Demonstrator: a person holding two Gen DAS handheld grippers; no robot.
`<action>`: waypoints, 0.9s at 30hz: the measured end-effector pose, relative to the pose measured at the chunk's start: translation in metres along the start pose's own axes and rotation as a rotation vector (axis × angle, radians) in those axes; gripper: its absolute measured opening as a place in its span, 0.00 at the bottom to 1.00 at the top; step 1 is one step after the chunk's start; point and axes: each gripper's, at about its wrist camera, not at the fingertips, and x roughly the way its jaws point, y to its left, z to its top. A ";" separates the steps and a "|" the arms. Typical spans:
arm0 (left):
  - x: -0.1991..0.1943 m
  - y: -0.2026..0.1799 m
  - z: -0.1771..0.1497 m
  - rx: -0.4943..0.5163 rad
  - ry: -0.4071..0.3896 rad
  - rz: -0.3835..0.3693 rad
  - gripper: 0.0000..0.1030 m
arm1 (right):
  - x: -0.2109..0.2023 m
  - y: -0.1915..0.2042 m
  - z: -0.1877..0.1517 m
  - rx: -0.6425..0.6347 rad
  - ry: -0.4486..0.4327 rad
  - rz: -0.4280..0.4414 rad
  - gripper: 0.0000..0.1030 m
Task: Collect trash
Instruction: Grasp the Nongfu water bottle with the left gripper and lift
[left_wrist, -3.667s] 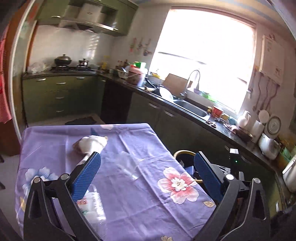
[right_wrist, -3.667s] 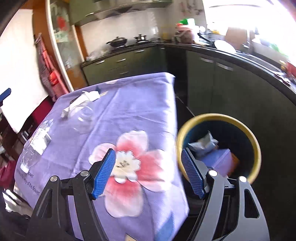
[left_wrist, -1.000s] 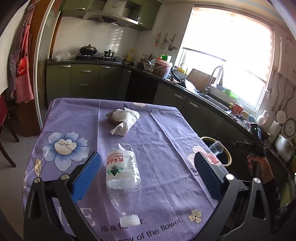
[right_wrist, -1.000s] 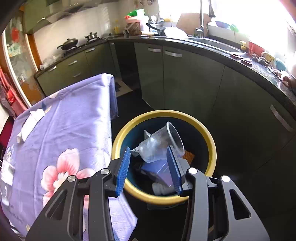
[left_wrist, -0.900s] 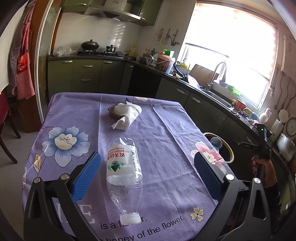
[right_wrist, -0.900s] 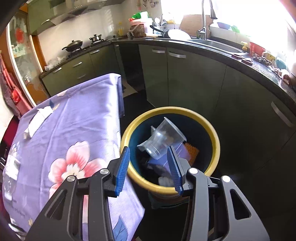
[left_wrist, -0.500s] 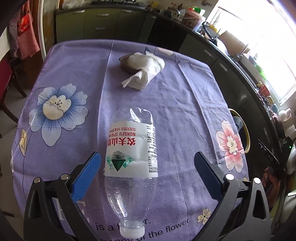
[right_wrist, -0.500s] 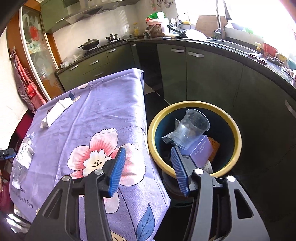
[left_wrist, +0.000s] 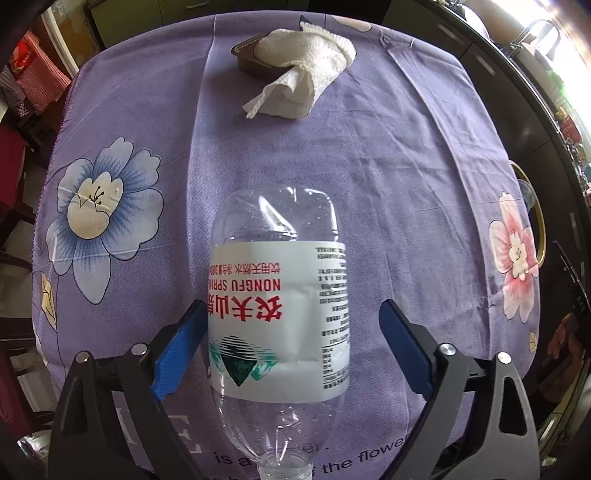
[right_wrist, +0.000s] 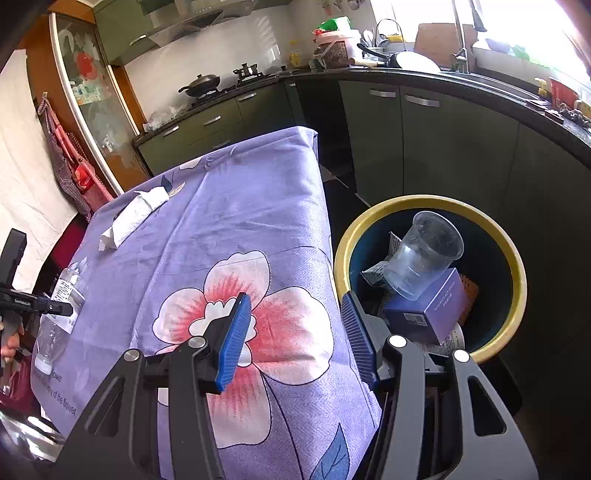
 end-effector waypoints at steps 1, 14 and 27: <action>0.003 0.001 0.000 -0.001 0.014 0.009 0.85 | 0.001 0.000 -0.001 0.002 0.000 0.002 0.50; -0.004 0.005 -0.004 0.031 0.020 -0.001 0.59 | 0.004 -0.008 -0.002 0.021 -0.003 0.010 0.50; -0.069 -0.026 -0.014 0.128 -0.116 -0.035 0.59 | -0.004 -0.012 -0.004 0.034 -0.018 0.003 0.50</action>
